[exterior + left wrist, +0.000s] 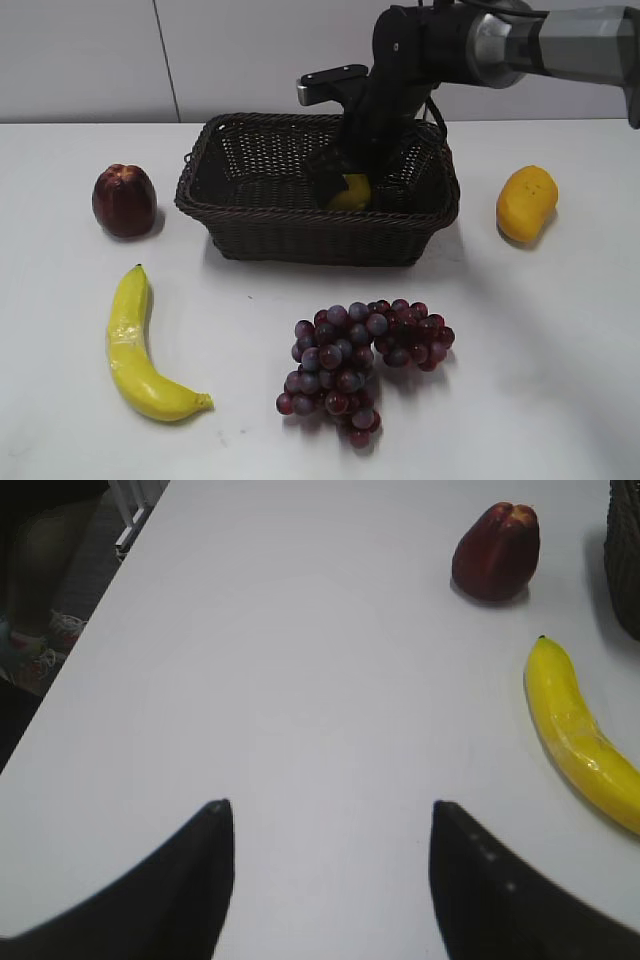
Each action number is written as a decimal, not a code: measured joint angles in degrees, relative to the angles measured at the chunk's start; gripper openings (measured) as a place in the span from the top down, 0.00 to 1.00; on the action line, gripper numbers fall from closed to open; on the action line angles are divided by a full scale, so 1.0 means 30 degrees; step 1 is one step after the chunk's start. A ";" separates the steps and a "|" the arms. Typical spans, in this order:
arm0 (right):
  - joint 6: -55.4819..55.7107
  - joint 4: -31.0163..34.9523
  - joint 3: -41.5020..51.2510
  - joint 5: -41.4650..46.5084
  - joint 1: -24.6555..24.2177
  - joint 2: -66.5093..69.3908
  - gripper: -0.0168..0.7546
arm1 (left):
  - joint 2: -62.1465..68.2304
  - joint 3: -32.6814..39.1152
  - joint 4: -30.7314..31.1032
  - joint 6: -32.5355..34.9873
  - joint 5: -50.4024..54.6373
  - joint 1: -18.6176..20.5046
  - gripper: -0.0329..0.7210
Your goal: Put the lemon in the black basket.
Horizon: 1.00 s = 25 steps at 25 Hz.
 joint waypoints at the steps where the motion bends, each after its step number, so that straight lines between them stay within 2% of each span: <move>1: 0.0000 0.0000 -0.0005 0.0187 0.0000 0.0000 0.15 | 0.0000 0.0000 0.0000 0.0000 0.0000 0.0000 0.35; 7: 0.0016 -0.0103 -0.0734 0.1193 0.0000 -0.1041 0.16 | 0.0000 0.0000 0.0000 0.0000 0.0000 0.0000 0.35; 13: 0.0449 -0.0661 -0.3679 0.5583 -0.0566 -0.1823 0.18 | 0.0000 0.0000 0.0000 0.0000 0.0000 0.0000 0.35; 17: 0.0640 -0.0693 -0.4112 0.7541 -0.2274 -0.1861 0.20 | 0.0000 0.0000 0.0000 0.0000 0.0000 0.0000 0.35; 25: 0.1344 -0.0994 -0.3127 0.7739 -0.6129 -0.3145 0.21 | 0.0000 0.0000 0.0000 0.0000 0.0000 0.0000 0.35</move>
